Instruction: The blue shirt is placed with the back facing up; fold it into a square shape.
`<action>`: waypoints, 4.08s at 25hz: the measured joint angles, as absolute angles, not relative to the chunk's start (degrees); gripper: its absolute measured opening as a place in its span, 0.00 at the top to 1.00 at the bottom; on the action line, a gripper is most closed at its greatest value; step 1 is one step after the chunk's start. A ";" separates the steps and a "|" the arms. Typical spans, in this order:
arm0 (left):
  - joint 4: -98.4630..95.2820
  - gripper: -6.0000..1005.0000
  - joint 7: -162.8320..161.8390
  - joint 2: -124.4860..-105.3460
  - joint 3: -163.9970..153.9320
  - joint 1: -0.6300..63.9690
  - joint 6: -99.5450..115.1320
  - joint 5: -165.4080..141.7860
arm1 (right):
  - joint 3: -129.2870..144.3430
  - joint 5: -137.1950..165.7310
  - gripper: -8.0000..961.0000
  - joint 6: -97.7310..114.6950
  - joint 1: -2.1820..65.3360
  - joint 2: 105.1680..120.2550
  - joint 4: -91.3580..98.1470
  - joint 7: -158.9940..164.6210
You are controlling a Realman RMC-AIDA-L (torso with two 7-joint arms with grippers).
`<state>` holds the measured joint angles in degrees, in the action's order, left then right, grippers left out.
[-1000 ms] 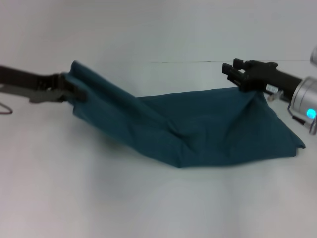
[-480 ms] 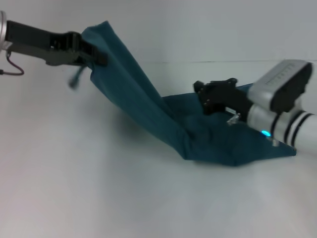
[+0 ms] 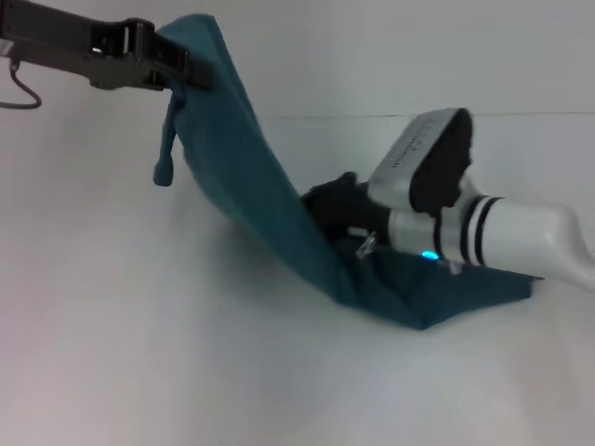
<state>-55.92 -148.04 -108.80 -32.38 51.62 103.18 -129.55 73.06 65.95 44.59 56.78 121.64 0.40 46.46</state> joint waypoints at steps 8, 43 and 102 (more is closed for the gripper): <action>-55.89 0.85 -147.76 -108.40 -32.52 52.12 102.95 -130.17 | 74.21 76.06 0.99 50.56 59.56 121.64 0.71 55.75; -41.54 0.80 -152.79 -113.25 -58.43 72.20 85.44 -136.44 | 40.17 95.60 0.99 59.88 19.11 115.89 48.51 93.73; -51.95 0.06 -110.72 -124.02 -50.76 33.00 85.31 -118.80 | 58.76 133.08 0.48 81.85 36.99 120.13 70.27 122.04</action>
